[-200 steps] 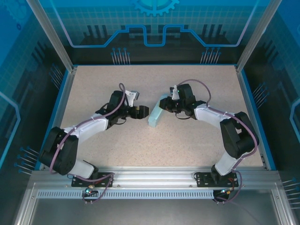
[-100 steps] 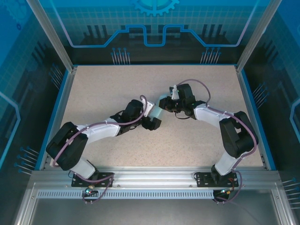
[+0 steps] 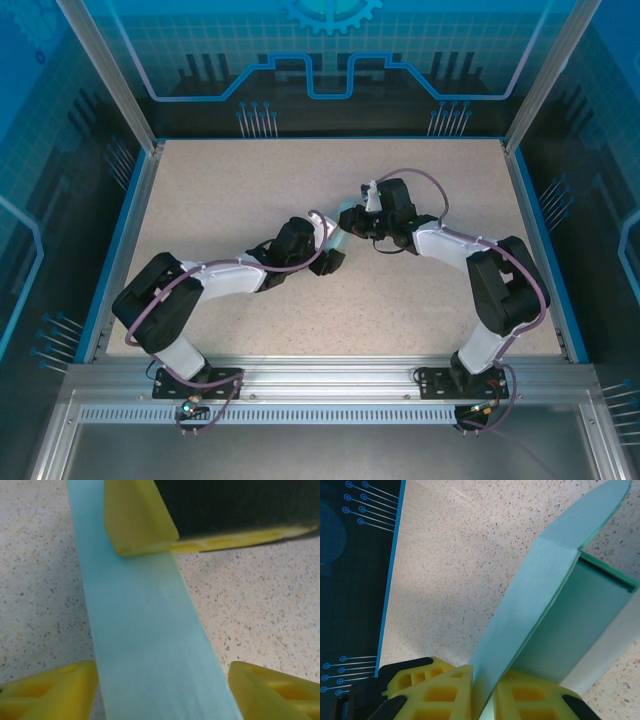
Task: Fold the paper box
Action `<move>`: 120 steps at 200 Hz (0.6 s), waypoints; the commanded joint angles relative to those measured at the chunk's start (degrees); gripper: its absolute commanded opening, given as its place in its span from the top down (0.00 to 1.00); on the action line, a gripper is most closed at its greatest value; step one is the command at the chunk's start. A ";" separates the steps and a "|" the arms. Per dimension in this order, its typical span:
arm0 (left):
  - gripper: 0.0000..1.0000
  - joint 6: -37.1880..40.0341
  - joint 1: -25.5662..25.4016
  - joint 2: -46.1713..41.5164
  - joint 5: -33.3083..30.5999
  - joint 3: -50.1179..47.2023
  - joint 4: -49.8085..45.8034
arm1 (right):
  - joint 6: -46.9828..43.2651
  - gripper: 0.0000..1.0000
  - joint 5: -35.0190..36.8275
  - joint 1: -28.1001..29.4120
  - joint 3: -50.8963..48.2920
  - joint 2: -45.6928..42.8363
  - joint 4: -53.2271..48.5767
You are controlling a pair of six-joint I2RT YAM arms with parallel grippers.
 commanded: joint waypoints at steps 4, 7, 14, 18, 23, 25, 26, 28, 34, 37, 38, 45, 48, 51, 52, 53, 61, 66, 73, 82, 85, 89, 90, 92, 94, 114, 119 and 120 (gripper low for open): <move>0.37 1.35 -0.22 1.10 -1.03 -0.14 2.53 | -0.28 0.83 2.47 0.00 -0.98 2.29 -4.65; 0.38 1.42 -0.19 1.16 -0.99 -0.16 2.57 | -0.33 0.83 2.42 0.01 -1.01 2.32 -4.68; 0.41 1.47 -0.24 1.28 -0.91 -0.11 2.65 | -0.34 0.83 2.50 -0.07 -1.04 2.13 -4.79; 0.43 1.45 -0.18 1.28 -0.81 -0.26 2.63 | -0.33 0.83 2.50 -0.08 -1.06 2.15 -4.87; 0.44 1.44 -0.17 1.27 -0.83 -0.34 2.74 | -0.37 0.83 2.54 -0.15 -1.10 1.94 -4.96; 0.45 1.44 -0.22 1.29 -0.79 -0.31 2.72 | -0.36 0.83 2.50 -0.16 -1.11 1.92 -4.98; 0.45 1.44 -0.19 1.29 -0.78 -0.34 2.72 | -0.36 0.83 2.49 -0.16 -1.08 1.86 -4.98; 0.46 1.44 -0.22 1.30 -0.77 -0.36 2.72 | -0.36 0.83 2.49 -0.16 -1.08 1.82 -4.98; 0.47 1.61 -0.20 1.21 -0.73 -0.57 2.85 | -0.55 0.82 2.50 -0.24 -1.20 1.63 -5.03; 0.48 1.65 -0.17 1.13 -0.72 -0.73 2.85 | -0.63 0.82 2.55 -0.36 -1.18 1.55 -5.07; 0.48 1.72 -0.16 1.13 -0.70 -0.76 2.87 | -0.63 0.82 2.61 -0.35 -1.16 1.50 -5.07; 0.49 1.92 -0.19 0.99 -0.51 -1.11 3.04 | -0.72 0.82 2.58 -0.42 -1.15 1.20 -5.07; 0.50 2.01 -0.19 0.93 -0.38 -1.24 3.25 | -0.78 0.82 2.57 -0.47 -1.14 1.12 -5.07; 0.51 2.10 -0.15 0.87 -0.17 -1.39 3.32 | -0.88 0.82 2.57 -0.51 -1.07 1.02 -5.13; 0.51 2.12 -0.11 0.86 -0.08 -1.40 3.33 | -0.93 0.82 2.53 -0.51 -1.10 0.93 -5.14; 0.51 2.18 -0.13 0.86 -0.03 -1.50 3.33 | -0.95 0.82 2.51 -0.60 -1.08 0.93 -5.20; 0.53 2.53 -0.14 0.75 0.42 -1.69 3.27 | -1.22 0.81 2.32 -0.69 -0.95 0.63 -5.23; 0.54 2.78 -0.13 0.61 0.67 -1.92 3.33 | -1.43 0.81 2.24 -0.77 -0.74 0.39 -5.25; 0.55 3.12 -0.11 0.51 0.95 -2.14 3.50 | -1.58 0.80 2.09 -0.86 -0.66 -0.07 -5.16; 0.57 3.59 -0.05 0.18 1.27 -2.44 3.67 | -2.08 0.78 1.94 -0.87 -0.40 -0.75 -5.28; 0.58 3.76 -0.03 0.09 1.32 -2.47 3.64 | -2.39 0.77 1.96 -0.87 -0.28 -1.01 -5.44; 0.59 4.06 -0.01 -0.06 1.41 -2.53 3.55 | -2.81 0.76 1.98 -0.87 -0.18 -1.44 -5.64; 0.59 4.16 -0.04 -0.08 1.46 -2.54 3.53 | -2.95 0.75 2.01 -0.87 -0.13 -1.53 -5.75; 0.59 4.21 0.05 -0.10 1.52 -2.60 3.45 | -3.23 0.74 2.11 -0.87 -0.03 -1.85 -5.88; 0.59 4.35 0.03 -0.17 1.63 -2.61 3.36 | -3.50 0.74 2.19 -0.96 0.06 -2.10 -5.96; 0.60 5.46 0.57 -1.00 2.70 -2.79 2.74 | -7.28 0.61 3.22 -0.95 0.30 -5.57 -7.59; 0.60 5.69 0.72 -1.27 3.10 -2.87 2.74 | -8.43 0.58 3.84 -0.94 0.37 -6.48 -8.54; 0.60 5.68 0.77 -1.30 3.19 -2.89 2.73 | -8.66 0.57 4.00 -0.99 0.37 -6.73 -8.79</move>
